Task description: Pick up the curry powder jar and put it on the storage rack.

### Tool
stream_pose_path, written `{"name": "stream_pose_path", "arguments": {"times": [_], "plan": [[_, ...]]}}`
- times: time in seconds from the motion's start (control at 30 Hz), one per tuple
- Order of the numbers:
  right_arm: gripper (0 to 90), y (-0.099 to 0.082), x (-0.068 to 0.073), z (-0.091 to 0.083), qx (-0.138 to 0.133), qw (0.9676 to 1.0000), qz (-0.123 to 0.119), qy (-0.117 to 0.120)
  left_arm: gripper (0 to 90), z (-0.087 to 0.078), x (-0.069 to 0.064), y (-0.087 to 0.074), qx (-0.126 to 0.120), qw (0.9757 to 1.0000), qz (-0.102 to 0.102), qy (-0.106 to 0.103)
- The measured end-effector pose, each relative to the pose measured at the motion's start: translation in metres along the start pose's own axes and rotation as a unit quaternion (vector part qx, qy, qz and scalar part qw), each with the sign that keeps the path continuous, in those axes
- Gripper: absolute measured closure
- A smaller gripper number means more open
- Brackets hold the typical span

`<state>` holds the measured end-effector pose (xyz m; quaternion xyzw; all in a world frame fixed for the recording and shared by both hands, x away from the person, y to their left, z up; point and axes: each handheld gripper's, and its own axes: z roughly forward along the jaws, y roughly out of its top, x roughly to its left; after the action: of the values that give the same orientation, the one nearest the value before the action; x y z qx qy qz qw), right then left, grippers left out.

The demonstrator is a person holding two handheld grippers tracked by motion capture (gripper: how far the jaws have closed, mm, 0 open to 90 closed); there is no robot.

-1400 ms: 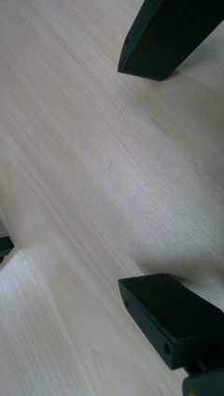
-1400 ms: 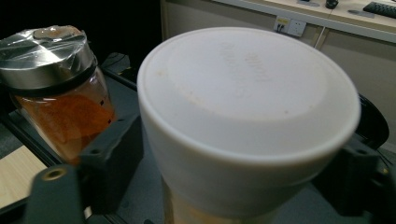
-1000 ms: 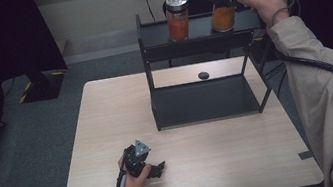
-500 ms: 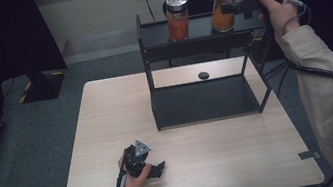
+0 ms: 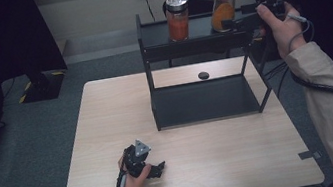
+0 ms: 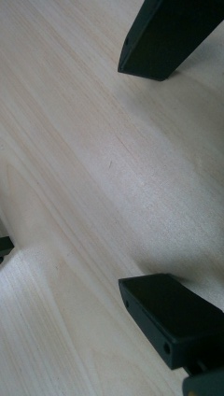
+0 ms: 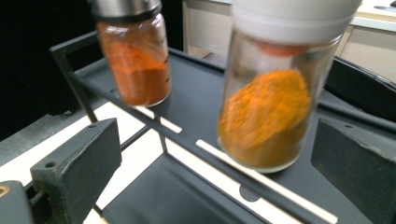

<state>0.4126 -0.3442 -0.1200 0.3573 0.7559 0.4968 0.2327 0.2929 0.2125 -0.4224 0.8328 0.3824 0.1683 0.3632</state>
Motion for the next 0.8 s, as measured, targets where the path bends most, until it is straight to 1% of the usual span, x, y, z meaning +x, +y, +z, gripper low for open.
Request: {"name": "stream_pose_path", "arguments": {"times": [0.27,0.37,0.4,0.63,0.8], "plan": [[0.7,-0.021,0.008,-0.004,-0.003,0.9996,-0.006,0.026,0.0,0.0,0.0,0.0,0.0,1.0,0.0,0.0],[0.6,-0.032,0.011,-0.004,-0.004,0.9993,-0.006,0.037,0.0,0.0,0.0,0.0,0.0,1.0,0.0,0.0],[0.2,-0.036,0.013,-0.004,-0.006,0.9993,-0.008,0.037,0.0,0.0,0.0,0.0,0.0,1.0,0.0,0.0],[0.2,-0.064,0.018,0.001,-0.006,0.9985,-0.007,0.055,0.0,0.0,0.0,0.0,-0.001,1.0,0.0,0.0],[0.4,-0.081,0.021,0.007,0.003,0.9978,-0.012,0.065,0.0,0.0,0.0,0.0,-0.001,1.0,0.0,0.0]]}}
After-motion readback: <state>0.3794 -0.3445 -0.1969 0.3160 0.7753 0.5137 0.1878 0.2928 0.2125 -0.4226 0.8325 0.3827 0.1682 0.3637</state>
